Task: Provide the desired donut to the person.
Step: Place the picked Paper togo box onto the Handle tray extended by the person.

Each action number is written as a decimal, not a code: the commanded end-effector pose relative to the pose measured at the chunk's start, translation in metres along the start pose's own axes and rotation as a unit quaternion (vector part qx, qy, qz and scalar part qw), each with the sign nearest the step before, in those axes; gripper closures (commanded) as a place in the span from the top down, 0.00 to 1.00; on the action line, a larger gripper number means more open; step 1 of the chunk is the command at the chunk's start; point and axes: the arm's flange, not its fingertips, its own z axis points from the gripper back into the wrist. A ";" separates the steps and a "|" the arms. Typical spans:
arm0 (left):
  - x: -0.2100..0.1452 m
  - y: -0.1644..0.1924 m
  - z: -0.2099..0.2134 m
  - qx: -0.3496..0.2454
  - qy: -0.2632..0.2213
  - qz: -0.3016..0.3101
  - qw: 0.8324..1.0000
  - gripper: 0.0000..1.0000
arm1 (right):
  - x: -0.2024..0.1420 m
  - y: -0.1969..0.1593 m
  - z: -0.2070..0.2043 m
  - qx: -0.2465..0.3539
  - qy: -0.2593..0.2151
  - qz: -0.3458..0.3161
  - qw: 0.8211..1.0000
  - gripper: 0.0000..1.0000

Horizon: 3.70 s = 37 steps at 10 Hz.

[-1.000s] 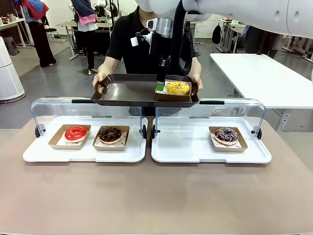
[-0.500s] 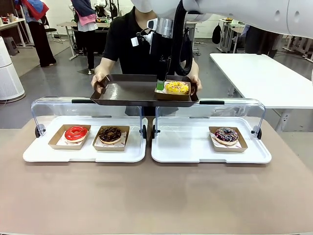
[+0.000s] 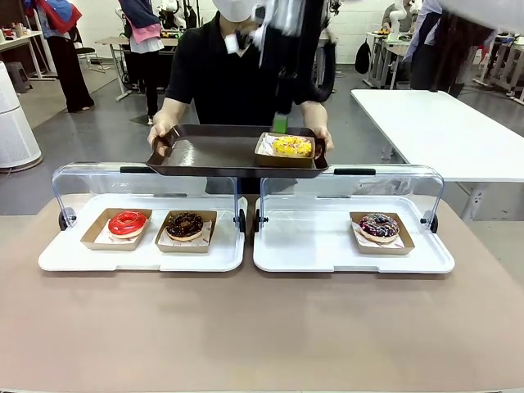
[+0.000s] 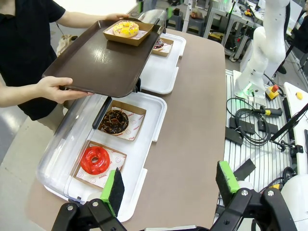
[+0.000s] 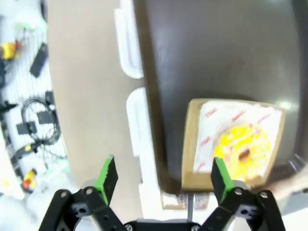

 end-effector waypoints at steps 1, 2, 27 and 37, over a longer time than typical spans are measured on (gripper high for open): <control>0.000 -0.002 0.002 -0.003 -0.001 -0.002 1.000 1.00 | -0.067 0.046 0.052 -0.017 -0.008 0.020 1.000 1.00; 0.000 -0.002 0.002 -0.003 -0.001 -0.002 1.000 1.00 | -0.100 0.055 0.072 -0.029 0.007 0.035 0.999 1.00; 0.000 -0.002 0.002 -0.003 -0.001 -0.002 1.000 1.00 | -0.456 -0.034 0.043 -0.006 -0.377 -0.028 0.926 1.00; 0.000 -0.002 0.002 -0.003 -0.001 -0.002 1.000 1.00 | -0.523 0.000 -0.004 0.043 -0.466 0.031 0.883 1.00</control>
